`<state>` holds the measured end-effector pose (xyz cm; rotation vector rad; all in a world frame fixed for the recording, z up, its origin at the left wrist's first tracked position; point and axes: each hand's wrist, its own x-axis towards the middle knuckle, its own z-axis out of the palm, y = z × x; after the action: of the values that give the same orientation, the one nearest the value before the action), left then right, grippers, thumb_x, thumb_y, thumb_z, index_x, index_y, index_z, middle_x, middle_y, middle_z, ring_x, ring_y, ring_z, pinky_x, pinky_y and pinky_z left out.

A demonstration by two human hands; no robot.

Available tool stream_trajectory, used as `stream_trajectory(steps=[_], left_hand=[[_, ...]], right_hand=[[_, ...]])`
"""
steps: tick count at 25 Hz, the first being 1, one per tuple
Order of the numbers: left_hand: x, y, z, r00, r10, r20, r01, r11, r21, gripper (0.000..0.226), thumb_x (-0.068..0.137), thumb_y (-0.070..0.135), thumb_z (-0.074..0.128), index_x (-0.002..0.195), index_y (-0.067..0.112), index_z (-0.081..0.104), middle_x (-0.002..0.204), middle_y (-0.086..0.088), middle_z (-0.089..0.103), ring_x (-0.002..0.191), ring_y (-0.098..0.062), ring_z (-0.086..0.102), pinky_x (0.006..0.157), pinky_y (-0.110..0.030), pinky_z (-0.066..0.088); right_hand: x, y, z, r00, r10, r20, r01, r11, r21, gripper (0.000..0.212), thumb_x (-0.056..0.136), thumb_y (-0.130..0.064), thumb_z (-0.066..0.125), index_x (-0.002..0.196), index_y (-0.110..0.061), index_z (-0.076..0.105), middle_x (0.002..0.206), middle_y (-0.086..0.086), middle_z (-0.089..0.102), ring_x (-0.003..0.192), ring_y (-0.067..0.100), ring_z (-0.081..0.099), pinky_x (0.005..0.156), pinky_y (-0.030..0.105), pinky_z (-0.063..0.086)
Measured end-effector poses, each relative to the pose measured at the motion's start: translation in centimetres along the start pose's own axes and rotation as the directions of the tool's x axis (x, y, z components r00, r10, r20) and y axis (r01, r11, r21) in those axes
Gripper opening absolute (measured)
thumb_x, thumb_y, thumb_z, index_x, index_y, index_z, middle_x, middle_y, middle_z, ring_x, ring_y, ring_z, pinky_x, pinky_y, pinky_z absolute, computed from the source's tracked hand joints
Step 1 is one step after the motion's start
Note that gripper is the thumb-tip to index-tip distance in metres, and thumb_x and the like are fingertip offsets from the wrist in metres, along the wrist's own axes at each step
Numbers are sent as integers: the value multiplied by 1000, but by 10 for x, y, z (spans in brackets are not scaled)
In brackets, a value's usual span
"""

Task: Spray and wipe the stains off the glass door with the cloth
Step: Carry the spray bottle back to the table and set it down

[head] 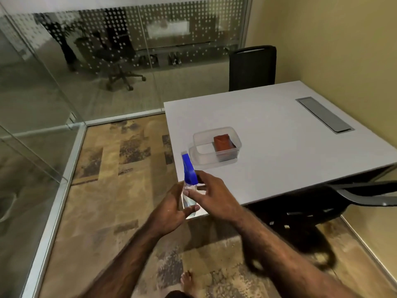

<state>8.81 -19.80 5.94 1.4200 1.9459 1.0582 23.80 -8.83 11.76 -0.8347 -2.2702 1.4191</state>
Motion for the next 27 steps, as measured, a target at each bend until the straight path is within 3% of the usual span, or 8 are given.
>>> stream_trajectory(steps=[7, 11, 15, 17, 19, 22, 26, 27], left_hand=[[98, -34, -9, 995, -60, 78, 61, 998, -7, 76, 88, 58, 74, 153, 38, 40, 149, 17, 55, 135, -6, 56, 117, -46, 50], [147, -44, -18, 993, -75, 96, 74, 997, 12, 75, 92, 41, 78, 155, 27, 40, 143, 19, 50, 128, -4, 53, 112, -30, 45], [178, -63, -25, 989, -103, 106, 102, 995, 13, 72, 91, 32, 81, 152, 20, 43, 144, 7, 57, 130, -11, 57, 115, -37, 50], [190, -76, -24, 981, -153, 118, 152, 988, 18, 70, 94, 20, 79, 153, 14, 42, 145, 6, 53, 131, -9, 53, 113, -30, 50], [196, -85, -21, 970, -174, 169, 175, 984, 10, 58, 100, 8, 70, 151, 8, 43, 146, 4, 52, 128, -14, 56, 105, -24, 51], [205, -108, -15, 985, -134, 107, 139, 989, -40, 54, 101, -7, 63, 150, 7, 45, 151, -12, 51, 136, -26, 56, 90, -27, 62], [215, -115, -2, 952, -268, 144, 292, 939, -181, 61, 96, -1, 73, 148, 15, 47, 149, -2, 56, 132, -9, 59, 99, -26, 58], [216, -114, 2, 940, -303, 154, 328, 928, -176, 60, 97, -2, 72, 148, 15, 47, 148, 2, 56, 127, -2, 60, 99, -17, 54]], right_hand=[[91, 21, -8, 995, 96, -32, -97, 995, -24, 56, 104, -37, 73, 155, -24, 53, 155, -2, 63, 131, 15, 63, 111, 31, 49], [139, 29, -16, 991, 107, -78, -110, 993, -40, 55, 104, -35, 74, 154, -21, 55, 151, 0, 66, 131, 17, 65, 114, 37, 52], [175, 38, -13, 989, 129, -75, -134, 989, -62, 53, 104, -32, 74, 153, -17, 57, 150, 2, 67, 132, 19, 66, 116, 40, 54], [190, 46, -10, 989, 138, -60, -142, 987, -74, 52, 104, -28, 73, 152, -15, 58, 150, 4, 67, 133, 20, 65, 117, 41, 54], [200, 55, -7, 986, 160, -47, -163, 983, -79, 52, 104, -27, 73, 152, -14, 58, 151, 5, 66, 133, 22, 65, 118, 43, 53], [213, 68, -4, 982, 186, -18, -187, 979, -78, 52, 104, -27, 73, 152, -13, 58, 151, 6, 66, 134, 24, 65, 119, 46, 53], [227, 83, -4, 976, 212, 42, -210, 976, -61, 52, 103, -28, 75, 151, -14, 59, 153, 7, 65, 135, 25, 64, 119, 45, 53], [230, 86, -5, 976, 212, 57, -209, 976, -61, 54, 103, -28, 75, 153, -16, 59, 154, 7, 64, 136, 24, 64, 118, 44, 53]])
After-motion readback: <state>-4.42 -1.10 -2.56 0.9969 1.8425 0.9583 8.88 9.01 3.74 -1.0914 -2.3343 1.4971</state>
